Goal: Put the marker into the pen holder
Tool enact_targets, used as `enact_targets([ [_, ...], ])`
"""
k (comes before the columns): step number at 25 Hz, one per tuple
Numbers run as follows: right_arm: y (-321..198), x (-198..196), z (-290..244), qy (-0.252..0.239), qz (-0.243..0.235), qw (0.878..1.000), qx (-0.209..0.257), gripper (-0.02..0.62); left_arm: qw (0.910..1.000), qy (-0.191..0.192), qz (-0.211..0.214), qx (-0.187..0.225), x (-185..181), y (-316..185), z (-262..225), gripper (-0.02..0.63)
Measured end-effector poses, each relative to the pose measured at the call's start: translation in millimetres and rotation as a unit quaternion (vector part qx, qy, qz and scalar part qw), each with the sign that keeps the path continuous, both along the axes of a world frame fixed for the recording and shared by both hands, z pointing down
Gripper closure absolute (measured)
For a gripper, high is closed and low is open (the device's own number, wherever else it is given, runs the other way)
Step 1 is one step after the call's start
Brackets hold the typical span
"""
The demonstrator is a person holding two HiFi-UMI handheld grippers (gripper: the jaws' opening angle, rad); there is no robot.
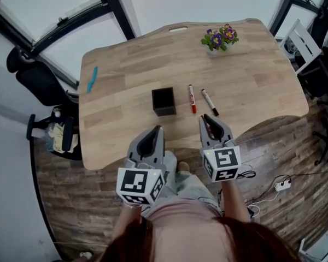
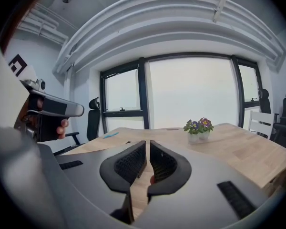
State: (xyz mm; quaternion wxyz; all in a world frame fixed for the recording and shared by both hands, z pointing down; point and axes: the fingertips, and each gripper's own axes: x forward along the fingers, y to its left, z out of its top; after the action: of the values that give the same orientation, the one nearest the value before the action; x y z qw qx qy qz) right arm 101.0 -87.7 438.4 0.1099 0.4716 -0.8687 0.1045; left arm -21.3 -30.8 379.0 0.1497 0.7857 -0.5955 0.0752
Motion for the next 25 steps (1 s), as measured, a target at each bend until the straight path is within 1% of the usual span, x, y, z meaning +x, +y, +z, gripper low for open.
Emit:
enact_targets([
  [5,-9,-6,13,0.005,0.000,1.000,-0.014,0.594,1.0000,0.002,0.005,-0.004,-6,-12,6,0.606],
  [9,-17,-10,27,0.013,-0.002,1.000,-0.025,0.592,0.9998,0.004,0.010,-0.015,-10,-20,19,0.606],
  [16,-35,-16,51,0.028,0.006,0.999,-0.045,0.568,0.9991,0.010,0.022,-0.035,-16,-31,33,0.606],
  [21,-43,-21,65,0.045,0.010,0.997,-0.055,0.552,0.9988,0.012,0.030,-0.037,-23,-41,34,0.606],
  [25,-45,-26,80,0.061,0.004,0.996,-0.069,0.543,0.9984,0.012,0.037,-0.040,-29,-51,39,0.604],
])
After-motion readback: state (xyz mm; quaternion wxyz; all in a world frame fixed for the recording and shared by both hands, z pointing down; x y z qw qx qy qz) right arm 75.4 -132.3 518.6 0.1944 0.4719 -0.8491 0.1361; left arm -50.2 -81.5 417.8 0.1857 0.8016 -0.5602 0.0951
